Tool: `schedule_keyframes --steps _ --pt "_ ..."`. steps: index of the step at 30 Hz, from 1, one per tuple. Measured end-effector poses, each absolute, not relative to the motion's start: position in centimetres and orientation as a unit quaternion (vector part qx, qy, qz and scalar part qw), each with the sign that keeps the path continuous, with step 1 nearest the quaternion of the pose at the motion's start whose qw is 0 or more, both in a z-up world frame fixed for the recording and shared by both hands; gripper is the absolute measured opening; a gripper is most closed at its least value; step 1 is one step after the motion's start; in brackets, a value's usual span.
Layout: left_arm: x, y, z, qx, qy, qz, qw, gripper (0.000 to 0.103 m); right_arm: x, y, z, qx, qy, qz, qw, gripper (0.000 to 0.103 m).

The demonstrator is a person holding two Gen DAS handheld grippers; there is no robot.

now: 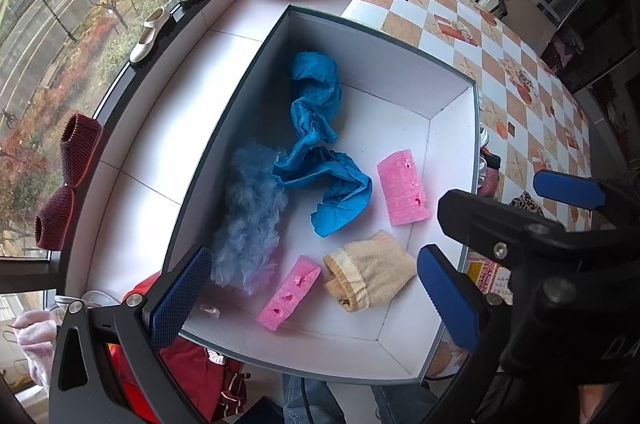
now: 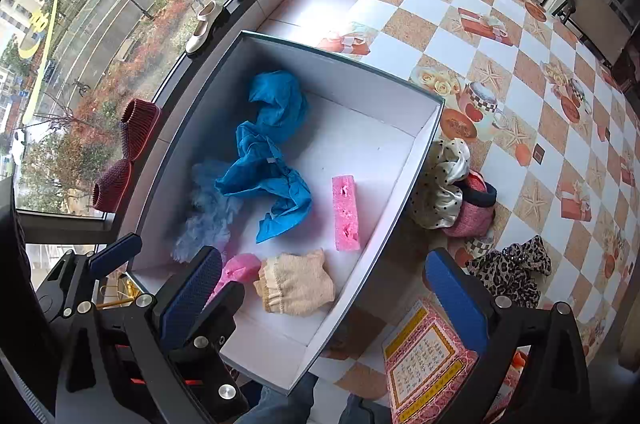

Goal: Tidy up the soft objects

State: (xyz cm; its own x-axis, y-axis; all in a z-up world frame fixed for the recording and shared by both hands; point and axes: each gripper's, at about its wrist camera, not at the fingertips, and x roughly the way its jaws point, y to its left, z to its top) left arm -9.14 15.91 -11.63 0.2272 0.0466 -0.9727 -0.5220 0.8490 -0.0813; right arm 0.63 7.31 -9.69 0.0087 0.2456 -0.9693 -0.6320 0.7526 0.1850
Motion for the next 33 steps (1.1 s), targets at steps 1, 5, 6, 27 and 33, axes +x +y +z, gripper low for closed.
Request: schedule_keyframes --steps 1,5,6,27,33 --pt "-9.2 15.9 -11.5 -0.201 0.592 0.188 0.757 0.103 0.6 7.3 -9.6 -0.153 0.629 0.316 0.694 0.103" --pt "-9.4 16.0 -11.4 -0.201 0.595 0.188 0.755 0.103 0.5 7.0 -9.4 -0.141 0.635 0.313 0.692 0.103" --pt "-9.5 15.9 -11.3 -0.201 0.596 0.188 0.755 0.103 0.5 6.9 -9.3 -0.139 0.636 0.313 0.691 0.103" --pt "-11.1 14.6 -10.0 -0.180 0.600 0.182 0.758 0.103 -1.3 6.4 -7.4 -0.146 0.628 0.307 0.700 0.103" --pt "-11.9 14.6 -9.4 -0.180 0.596 0.184 0.761 0.103 -1.8 6.4 -6.8 -0.147 0.626 0.308 0.701 0.103"
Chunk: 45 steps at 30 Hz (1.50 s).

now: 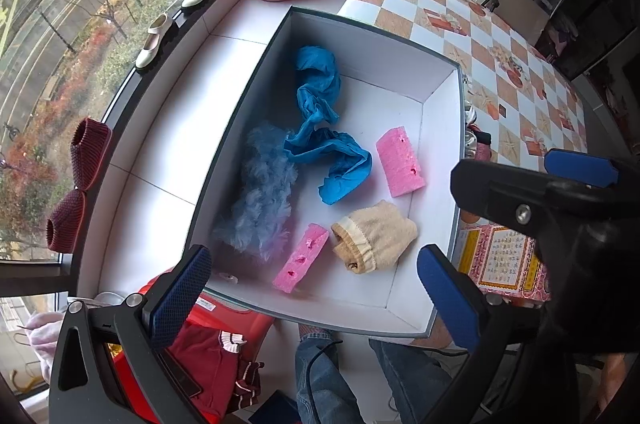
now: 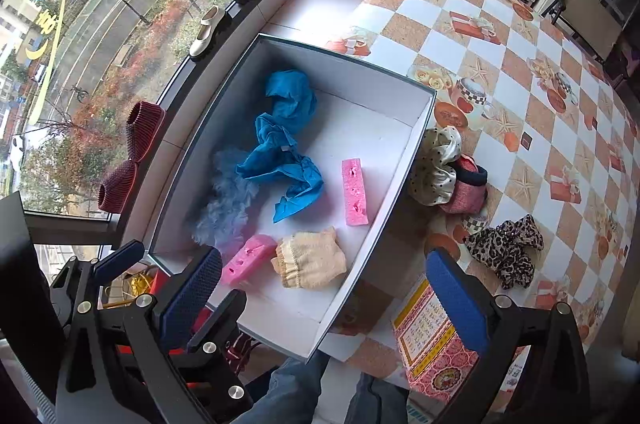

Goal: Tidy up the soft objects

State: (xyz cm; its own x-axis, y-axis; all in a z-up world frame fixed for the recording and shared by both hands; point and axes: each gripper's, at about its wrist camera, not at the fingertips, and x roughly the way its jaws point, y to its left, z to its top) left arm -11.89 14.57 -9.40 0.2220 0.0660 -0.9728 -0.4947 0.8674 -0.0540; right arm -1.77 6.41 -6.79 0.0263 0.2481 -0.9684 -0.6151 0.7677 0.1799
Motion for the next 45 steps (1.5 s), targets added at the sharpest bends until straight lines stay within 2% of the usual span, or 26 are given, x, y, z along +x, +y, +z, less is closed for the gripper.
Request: schedule_keyframes --steps 19,45 --pt "-14.7 14.9 -8.2 -0.171 0.596 0.195 0.760 0.103 -3.8 6.6 -5.6 -0.150 0.621 0.309 0.705 0.103" --pt "-14.1 15.6 -6.0 -0.155 0.596 0.199 0.762 0.103 -3.5 6.7 -4.0 -0.147 0.606 0.319 0.714 0.103"
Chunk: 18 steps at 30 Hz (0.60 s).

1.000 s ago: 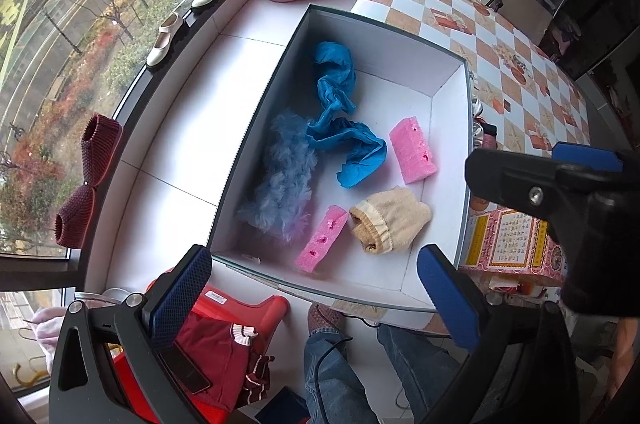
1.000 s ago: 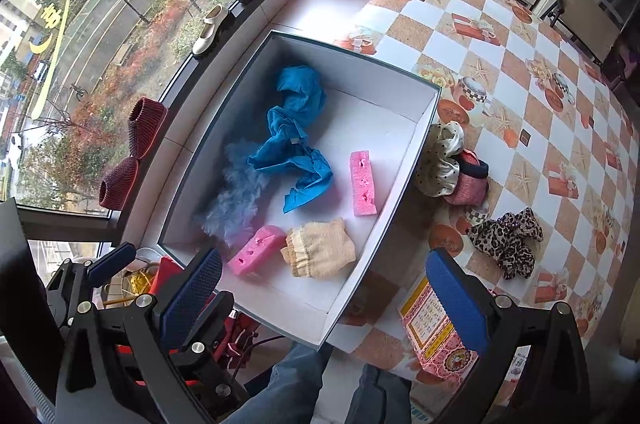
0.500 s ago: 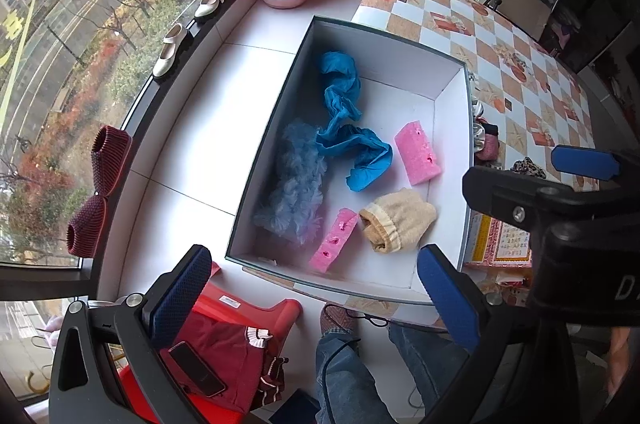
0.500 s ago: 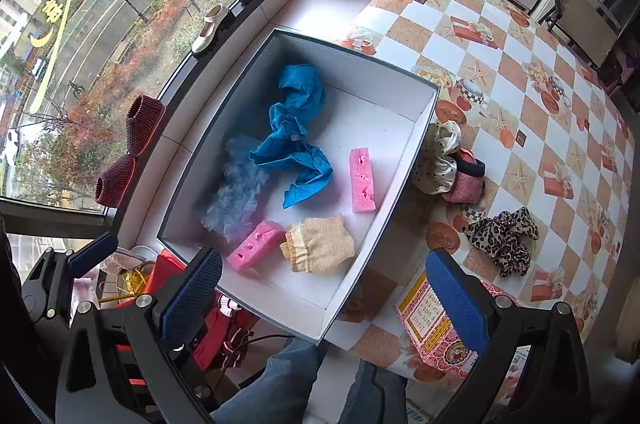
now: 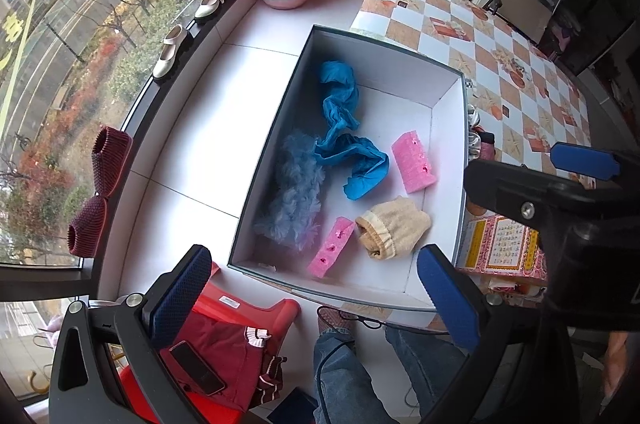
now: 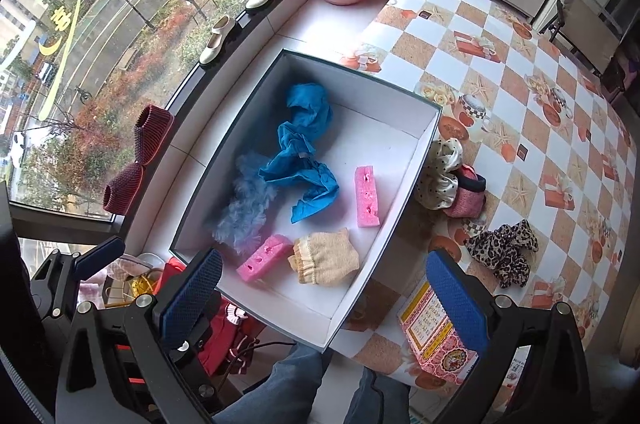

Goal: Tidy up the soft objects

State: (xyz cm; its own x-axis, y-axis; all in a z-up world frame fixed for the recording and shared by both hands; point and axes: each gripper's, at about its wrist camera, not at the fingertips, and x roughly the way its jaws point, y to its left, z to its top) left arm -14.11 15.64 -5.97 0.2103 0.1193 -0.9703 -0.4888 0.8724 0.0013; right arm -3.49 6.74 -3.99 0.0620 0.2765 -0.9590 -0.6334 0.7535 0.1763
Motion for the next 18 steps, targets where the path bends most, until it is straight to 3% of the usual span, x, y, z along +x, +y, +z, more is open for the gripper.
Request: schedule_keyframes --steps 18 --pt "-6.8 10.7 -4.9 -0.128 0.613 0.137 0.768 0.103 4.0 -4.3 -2.9 -0.002 0.630 0.261 0.731 0.103"
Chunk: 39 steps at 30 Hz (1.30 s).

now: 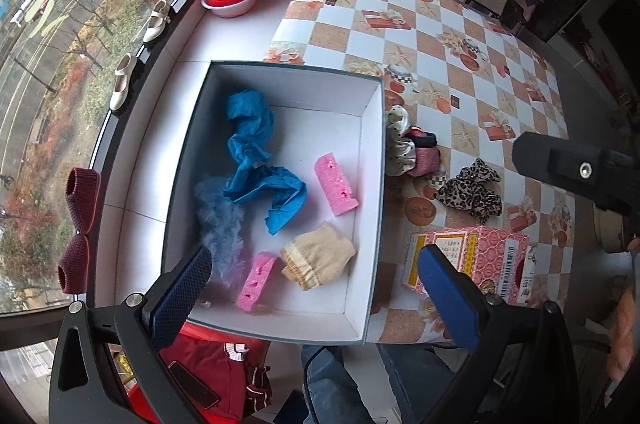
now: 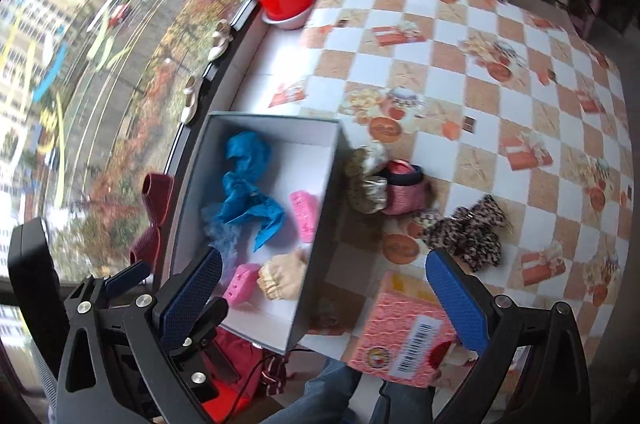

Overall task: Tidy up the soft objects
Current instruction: 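Move both open tools from the box toward the scarf and scrunchie on the table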

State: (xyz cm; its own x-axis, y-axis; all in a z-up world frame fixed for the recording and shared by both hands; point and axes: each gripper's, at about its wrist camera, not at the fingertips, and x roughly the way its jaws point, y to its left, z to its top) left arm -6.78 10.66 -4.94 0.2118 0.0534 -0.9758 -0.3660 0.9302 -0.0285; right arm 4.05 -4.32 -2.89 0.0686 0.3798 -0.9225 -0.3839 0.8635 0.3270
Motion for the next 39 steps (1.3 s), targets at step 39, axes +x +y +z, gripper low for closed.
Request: schedule_keyframes --steps 39 --pt "1.9 4.3 -8.4 -0.146 0.641 0.137 0.741 0.103 15.2 -1.2 -25.7 -0.097 0.753 0.321 0.566 0.103"
